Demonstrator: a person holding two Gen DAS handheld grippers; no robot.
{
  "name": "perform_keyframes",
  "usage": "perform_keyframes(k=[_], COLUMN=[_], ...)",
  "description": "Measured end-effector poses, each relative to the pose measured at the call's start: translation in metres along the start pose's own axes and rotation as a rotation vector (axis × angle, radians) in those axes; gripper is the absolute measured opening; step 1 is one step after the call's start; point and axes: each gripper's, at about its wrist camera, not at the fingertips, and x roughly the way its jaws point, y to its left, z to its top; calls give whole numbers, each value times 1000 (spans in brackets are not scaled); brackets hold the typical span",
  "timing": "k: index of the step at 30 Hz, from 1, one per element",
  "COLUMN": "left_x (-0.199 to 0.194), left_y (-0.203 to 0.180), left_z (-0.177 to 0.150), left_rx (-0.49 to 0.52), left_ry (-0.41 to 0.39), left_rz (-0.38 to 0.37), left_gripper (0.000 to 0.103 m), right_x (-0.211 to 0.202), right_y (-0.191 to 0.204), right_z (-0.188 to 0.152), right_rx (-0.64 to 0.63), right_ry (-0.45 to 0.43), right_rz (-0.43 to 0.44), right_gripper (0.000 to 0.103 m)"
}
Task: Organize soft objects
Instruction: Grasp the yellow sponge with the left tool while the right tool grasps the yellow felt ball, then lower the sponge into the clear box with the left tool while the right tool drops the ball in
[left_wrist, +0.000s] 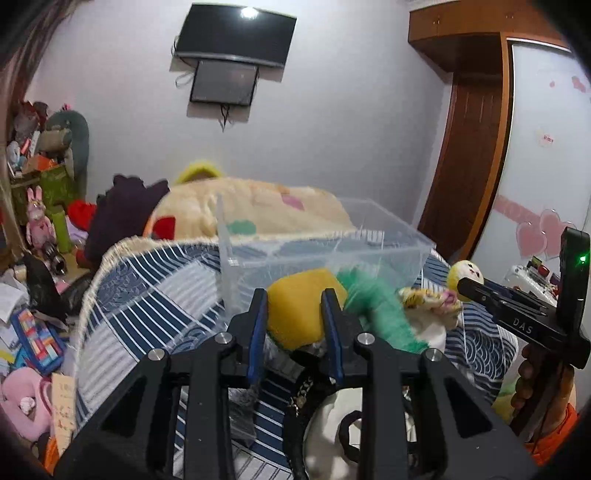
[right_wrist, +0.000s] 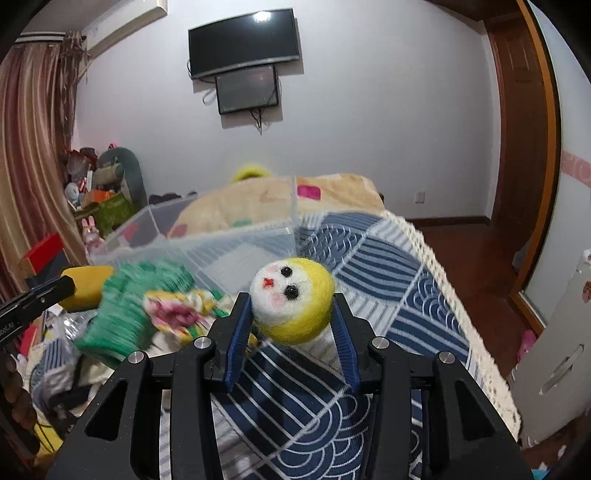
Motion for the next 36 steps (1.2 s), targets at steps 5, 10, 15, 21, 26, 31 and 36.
perform_keyframes(k=[5,10,15,21,26,31,36], left_x=[-13,-14,-1,24,54,82,98], left_y=[-2,-1,3,6,9,15,22], left_z=[18,37,55,64,61,55,52], left_rx=[3,0,-12,-6,-2,-12,-40], left_ry=[-59,-95,-86,-39,39,113,144], left_rz=[12,13,10,25,31,44,38], left_gripper=[29,29,29,29,29,29,29], right_x=[-5,-3,8,29,54,79,92], right_y=[14,27,38,47,49,50,49], right_z=[20,36,51,63,63,59,54], right_rx=[-35,-67,-87,-112,-106,-115,-129], right_ry=[-48,-82,-97,-80,-24,54,109], right_rz=[27,52,79,86,88,76,75], right_gripper=[39,39,40,39,39,39,40])
